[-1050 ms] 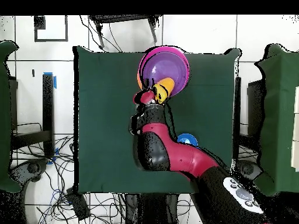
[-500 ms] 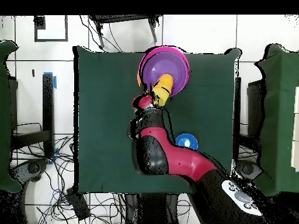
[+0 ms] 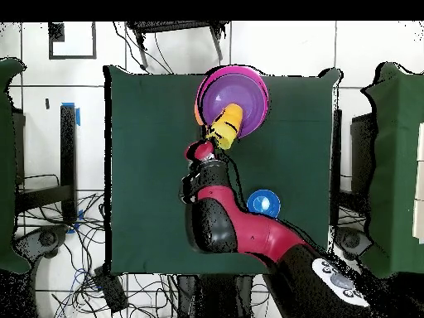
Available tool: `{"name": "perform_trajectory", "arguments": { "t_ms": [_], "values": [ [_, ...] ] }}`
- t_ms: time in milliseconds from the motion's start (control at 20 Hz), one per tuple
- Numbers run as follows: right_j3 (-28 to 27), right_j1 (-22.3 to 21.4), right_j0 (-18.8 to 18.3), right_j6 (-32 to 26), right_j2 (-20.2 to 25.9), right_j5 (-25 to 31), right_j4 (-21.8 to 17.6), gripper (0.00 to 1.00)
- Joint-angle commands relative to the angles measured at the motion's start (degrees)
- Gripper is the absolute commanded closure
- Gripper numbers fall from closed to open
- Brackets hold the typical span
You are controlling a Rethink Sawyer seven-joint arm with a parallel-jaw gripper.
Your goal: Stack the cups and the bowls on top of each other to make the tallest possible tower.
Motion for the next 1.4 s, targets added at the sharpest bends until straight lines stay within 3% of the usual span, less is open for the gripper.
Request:
{"name": "perform_trajectory", "arguments": {
  "t_ms": [50,650,1050,1400],
  "values": [
    [4.75,1.81,-0.42,14.03,-0.46,-0.25,-1.30,0.00],
    [4.49,2.27,-1.66,13.08,0.04,-0.05,-1.92,0.00],
    [-2.71,7.55,-2.59,9.99,1.20,1.44,-3.68,0.00],
    [-3.57,6.44,-2.46,9.96,1.93,2.77,-2.79,0.00]
  ]
}}
